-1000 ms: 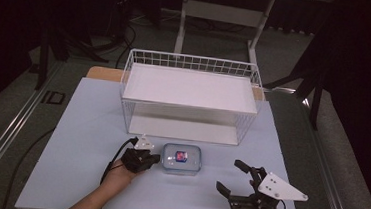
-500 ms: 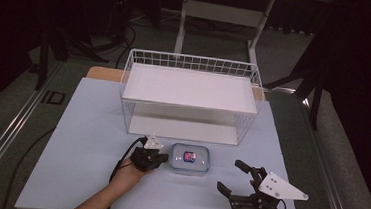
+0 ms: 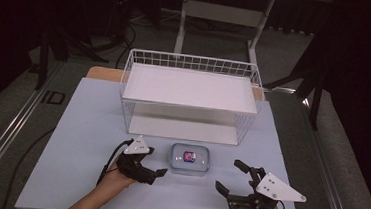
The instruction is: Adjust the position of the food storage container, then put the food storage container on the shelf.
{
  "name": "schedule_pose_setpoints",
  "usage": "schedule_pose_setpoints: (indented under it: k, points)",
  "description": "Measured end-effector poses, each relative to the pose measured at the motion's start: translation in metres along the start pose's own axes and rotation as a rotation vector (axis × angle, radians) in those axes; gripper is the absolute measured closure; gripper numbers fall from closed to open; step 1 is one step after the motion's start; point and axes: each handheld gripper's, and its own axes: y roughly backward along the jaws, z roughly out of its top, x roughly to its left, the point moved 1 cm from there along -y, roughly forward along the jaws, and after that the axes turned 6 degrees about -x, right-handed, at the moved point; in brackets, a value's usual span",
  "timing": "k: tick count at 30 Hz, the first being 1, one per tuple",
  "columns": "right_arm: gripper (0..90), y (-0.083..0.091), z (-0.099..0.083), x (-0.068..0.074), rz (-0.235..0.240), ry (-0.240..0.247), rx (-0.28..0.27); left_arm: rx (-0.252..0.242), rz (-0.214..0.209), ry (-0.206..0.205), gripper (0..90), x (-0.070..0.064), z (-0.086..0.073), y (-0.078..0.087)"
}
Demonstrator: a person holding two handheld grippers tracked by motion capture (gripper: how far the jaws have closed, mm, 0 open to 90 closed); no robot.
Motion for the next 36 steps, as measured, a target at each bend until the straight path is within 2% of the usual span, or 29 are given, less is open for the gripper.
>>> schedule_pose_setpoints:
  k: [1,3,5,6,8,9,10,12,14,16,18,19,20,23,24,25,27,28,29,31,33,36]
  points:
    - [14.7,-0.001,-0.001,-0.001,-0.016,-0.012,0.003,-0.009,0.0,0.01,6.5,0.0,0.0,0.003]
    - [14.8,-0.004,-0.003,-0.005,-0.035,-0.033,0.05,-0.018,0.002,0.011,3.2,-0.001,0.001,0.006]
    - [14.8,-0.005,-0.004,-0.006,-0.03,-0.036,0.068,-0.029,0.006,0.016,3.2,-0.002,0.002,0.012]
    - [16.9,-0.007,-0.005,-0.008,-0.026,-0.026,0.101,-0.033,0.005,0.019,3.1,-0.002,0.002,0.013]
    - [16.9,-0.008,-0.006,-0.007,-0.017,-0.02,0.108,-0.033,0.01,0.024,3.1,-0.002,0.003,0.014]
    - [16.9,-0.009,-0.006,-0.005,-0.014,-0.011,0.104,-0.033,0.004,0.034,3.1,-0.002,0.004,0.014]
    - [16.9,-0.009,-0.005,-0.003,-0.029,0.01,0.096,-0.034,-0.001,0.045,3.0,-0.001,0.005,0.014]
    - [16.9,-0.01,-0.003,0.0,-0.005,0.035,0.063,-0.053,-0.039,0.056,3.0,0.0,0.007,0.015]
    - [17.0,-0.014,-0.002,0.001,0.022,0.011,0.104,-0.065,-0.051,0.054,3.0,-0.001,0.011,0.015]
    - [18.2,-0.019,-0.003,0.001,0.04,0.011,0.135,-0.066,-0.068,0.057,3.1,-0.001,0.016,0.015]
    - [16.6,-0.022,-0.004,0.001,0.01,0.055,0.158,-0.062,-0.094,0.08,3.1,-0.001,0.021,0.014]
    - [16.5,-0.022,-0.003,0.0,0.006,0.058,0.158,-0.062,-0.087,0.075,3.1,-0.002,0.023,0.013]
    - [16.6,-0.024,-0.001,-0.002,0.022,0.038,0.162,-0.056,-0.089,0.079,3.1,-0.002,0.025,0.012]
    - [17.7,-0.027,0.005,-0.009,0.018,0.022,0.162,-0.048,-0.071,0.098,3.1,-0.001,0.029,0.007]
    - [17.7,-0.029,0.007,-0.012,0.016,0.01,0.183,-0.048,-0.065,0.103,3.2,-0.001,0.031,0.005]
    - [16.9,-0.032,0.008,-0.015,-0.008,-0.001,0.202,-0.047,-0.065,0.104,4.1,-0.001,0.032,0.004]
    - [15.0,-0.034,0.009,-0.017,-0.009,-0.016,0.21,-0.049,-0.059,0.112,4.1,-0.001,0.034,0.002]
    - [13.3,-0.039,0.009,-0.022,-0.019,-0.056,0.23,-0.019,-0.047,0.132,4.1,0.0,0.037,-0.001]
    - [12.8,-0.043,0.007,-0.028,-0.033,-0.096,0.246,-0.016,-0.024,0.135,3.0,0.0,0.038,-0.003]
    - [12.3,-0.049,0.003,-0.035,-0.049,-0.151,0.26,-0.015,-0.018,0.158,2.7,0.001,0.041,-0.007]
    - [12.3,-0.056,-0.004,-0.043,-0.043,-0.237,0.266,-0.006,-0.038,0.187,2.6,0.002,0.043,-0.014]
    - [12.4,-0.064,-0.009,-0.049,-0.063,-0.297,0.299,0.013,-0.031,0.211,2.7,0.003,0.043,-0.023]
